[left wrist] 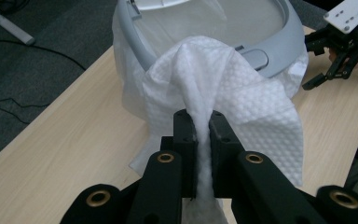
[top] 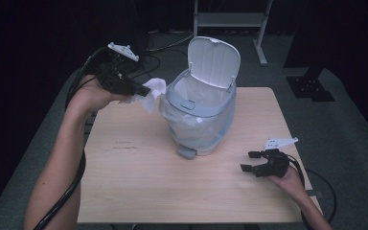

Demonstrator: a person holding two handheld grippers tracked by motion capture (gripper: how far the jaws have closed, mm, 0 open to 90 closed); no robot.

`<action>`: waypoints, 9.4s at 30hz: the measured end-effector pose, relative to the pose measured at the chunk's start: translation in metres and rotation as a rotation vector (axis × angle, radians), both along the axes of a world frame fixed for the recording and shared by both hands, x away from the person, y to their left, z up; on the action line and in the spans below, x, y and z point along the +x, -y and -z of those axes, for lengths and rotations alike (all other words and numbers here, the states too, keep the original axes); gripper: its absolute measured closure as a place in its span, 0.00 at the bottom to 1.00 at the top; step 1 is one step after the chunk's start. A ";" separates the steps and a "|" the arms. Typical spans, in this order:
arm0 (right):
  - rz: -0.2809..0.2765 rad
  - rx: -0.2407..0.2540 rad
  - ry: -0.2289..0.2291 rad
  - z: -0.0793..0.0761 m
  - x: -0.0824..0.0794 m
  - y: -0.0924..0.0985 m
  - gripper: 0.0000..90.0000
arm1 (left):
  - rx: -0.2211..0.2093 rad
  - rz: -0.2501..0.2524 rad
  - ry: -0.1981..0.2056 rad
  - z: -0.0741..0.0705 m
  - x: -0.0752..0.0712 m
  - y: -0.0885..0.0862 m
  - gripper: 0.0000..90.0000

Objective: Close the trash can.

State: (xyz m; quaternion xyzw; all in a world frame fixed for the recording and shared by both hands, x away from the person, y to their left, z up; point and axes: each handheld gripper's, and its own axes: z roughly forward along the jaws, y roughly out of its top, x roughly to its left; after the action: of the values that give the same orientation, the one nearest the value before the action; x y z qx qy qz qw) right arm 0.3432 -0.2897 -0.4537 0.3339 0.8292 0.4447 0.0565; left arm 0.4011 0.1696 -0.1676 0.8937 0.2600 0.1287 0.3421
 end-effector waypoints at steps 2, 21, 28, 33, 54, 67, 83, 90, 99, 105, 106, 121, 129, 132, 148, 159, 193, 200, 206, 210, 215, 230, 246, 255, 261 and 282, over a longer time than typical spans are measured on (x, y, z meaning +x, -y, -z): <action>-0.001 0.002 0.001 0.000 0.000 0.000 0.29 | 0.002 0.003 0.001 -0.001 0.003 0.002 0.93; 0.001 0.016 0.000 0.000 0.001 0.004 0.29 | 0.023 0.050 0.003 -0.016 0.025 0.037 0.93; 0.002 0.020 0.000 0.000 0.000 0.004 0.29 | 0.038 0.071 -0.001 -0.017 0.034 0.052 0.93; 0.005 0.023 0.002 0.000 0.000 0.004 0.29 | 0.052 0.079 -0.001 -0.018 0.038 0.059 0.93; 0.010 0.029 -0.007 0.002 0.005 0.006 0.29 | 0.075 0.135 -0.006 -0.012 0.061 0.096 0.93; 0.017 0.037 0.002 -0.002 0.004 0.008 0.29 | 0.076 0.150 -0.014 -0.002 0.075 0.113 0.92; 0.022 0.041 0.003 -0.002 0.005 0.009 0.29 | 0.101 0.163 -0.035 0.012 0.092 0.131 0.91; 0.026 0.043 0.003 -0.002 0.005 0.011 0.29 | 0.101 0.142 -0.046 0.020 0.099 0.137 0.82; 0.021 0.037 -0.010 0.001 0.006 0.009 0.29 | 0.060 0.135 -0.045 0.025 0.092 0.128 0.63; 0.029 0.036 -0.018 0.001 0.005 0.009 0.29 | 0.028 0.141 -0.052 0.025 0.081 0.111 0.62; 0.031 0.037 -0.020 0.001 0.005 0.010 0.29 | 0.023 0.138 -0.052 0.025 0.078 0.108 0.61; 0.059 0.019 -0.029 -0.011 0.008 0.016 0.32 | -0.036 0.096 -0.025 0.017 0.048 0.055 0.48; 0.073 0.009 -0.019 -0.027 0.012 0.020 0.32 | -0.058 0.076 -0.004 0.019 0.035 0.037 0.38; 0.074 0.021 -0.012 -0.034 0.015 0.022 0.32 | -0.061 0.056 0.003 0.025 0.030 0.026 0.36; 0.050 -0.004 0.011 -0.062 0.027 0.015 0.33 | -0.095 -0.020 0.007 0.047 0.004 -0.019 0.28; 0.053 0.005 0.009 -0.075 0.035 0.010 0.34 | -0.099 -0.029 0.015 0.069 -0.011 -0.033 0.23; 0.029 0.025 0.044 -0.132 0.064 0.001 0.60 | -0.119 -0.104 0.004 0.151 -0.042 -0.054 0.10; 0.035 0.022 0.058 -0.143 0.071 0.000 0.70 | -0.121 -0.116 0.000 0.169 -0.044 -0.058 0.10; 0.053 0.020 0.062 -0.148 0.076 0.002 0.77 | -0.132 -0.132 0.011 0.179 -0.045 -0.063 0.10; 0.064 0.015 0.060 -0.150 0.081 0.004 0.82 | -0.140 -0.132 -0.005 0.187 -0.046 -0.065 0.10; 0.092 -0.006 0.061 -0.155 0.089 0.006 0.85 | -0.122 -0.137 -0.011 0.198 -0.047 -0.065 0.10; 0.114 -0.013 0.085 -0.177 0.109 0.003 0.92 | -0.105 -0.153 -0.013 0.217 -0.049 -0.061 0.10; 0.126 0.016 0.135 -0.222 0.142 -0.016 0.95 | -0.092 -0.152 -0.013 0.226 -0.055 -0.060 0.10; 0.120 0.047 0.136 -0.236 0.161 -0.031 0.95 | -0.092 -0.161 -0.021 0.230 -0.056 -0.064 0.10; 0.099 0.076 0.124 -0.238 0.166 -0.036 0.95 | -0.095 -0.164 -0.023 0.231 -0.058 -0.067 0.10; -0.008 0.099 0.121 -0.244 0.150 -0.057 0.99 | -0.104 -0.166 -0.021 0.228 -0.061 -0.071 0.10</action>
State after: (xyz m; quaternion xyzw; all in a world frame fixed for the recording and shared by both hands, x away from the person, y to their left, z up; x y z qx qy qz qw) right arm 0.4933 -0.2330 -0.2097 0.3055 0.8027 0.5046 0.0881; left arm 0.3399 0.2402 -0.3958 0.8515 0.3430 0.1337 0.3735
